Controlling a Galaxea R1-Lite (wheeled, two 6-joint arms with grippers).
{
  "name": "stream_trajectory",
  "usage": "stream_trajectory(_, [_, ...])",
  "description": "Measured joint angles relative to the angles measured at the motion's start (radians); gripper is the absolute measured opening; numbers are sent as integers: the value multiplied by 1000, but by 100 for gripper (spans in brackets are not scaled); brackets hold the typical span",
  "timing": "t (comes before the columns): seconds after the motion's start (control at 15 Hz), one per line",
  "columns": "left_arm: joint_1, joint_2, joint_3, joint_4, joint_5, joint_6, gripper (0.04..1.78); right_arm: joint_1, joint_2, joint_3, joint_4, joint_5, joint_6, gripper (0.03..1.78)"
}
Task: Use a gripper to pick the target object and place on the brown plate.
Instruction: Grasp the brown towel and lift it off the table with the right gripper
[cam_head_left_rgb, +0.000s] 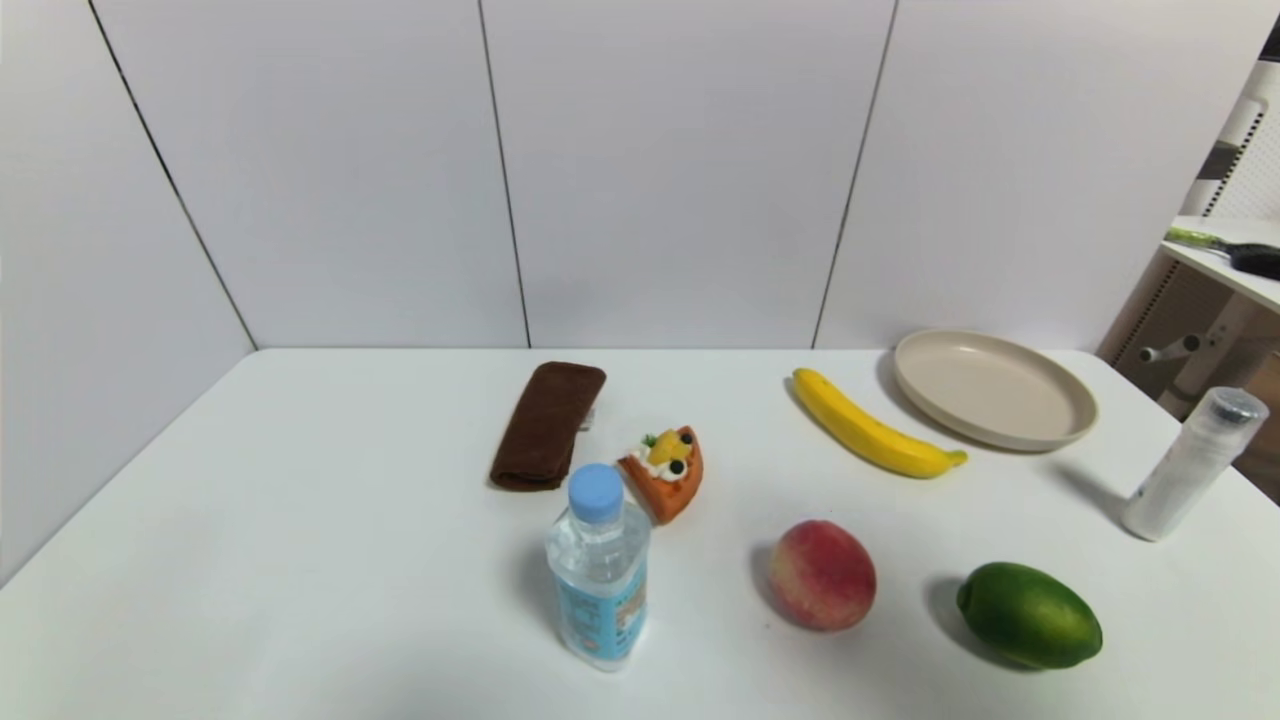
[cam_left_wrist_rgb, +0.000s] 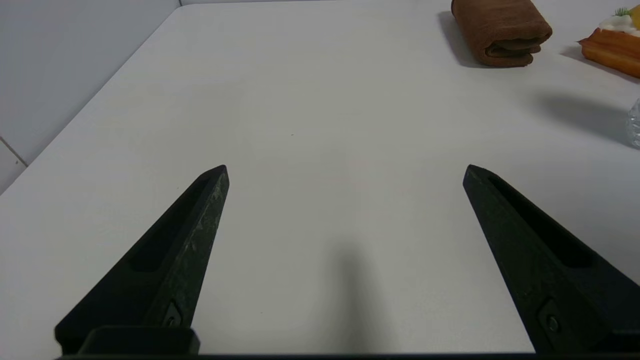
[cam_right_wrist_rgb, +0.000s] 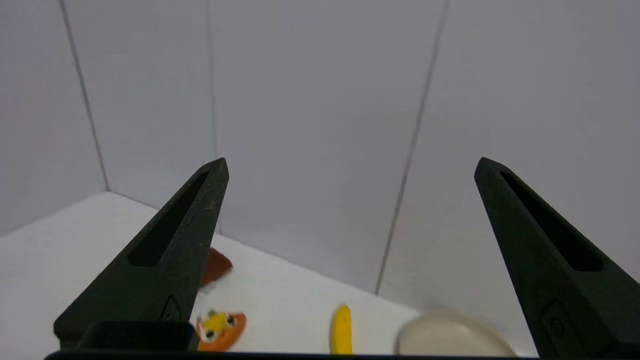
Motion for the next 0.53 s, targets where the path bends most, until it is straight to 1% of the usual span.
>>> stream_trajectory(0.13, [0,0,0,0,0,0,169,58,186,-208,-21,44,-8,170])
stream_trajectory(0.27, [0,0,0,0,0,0,169,114,361,-383,-50,113,-13,170])
stream_trajectory(0.4, [0,0,0,0,1,-1,169,183,500,-501,-87,180,-14,170])
stream_trajectory(0.53, [0,0,0,0,0,-1,169,263,609,-581,-89,233,-5,170])
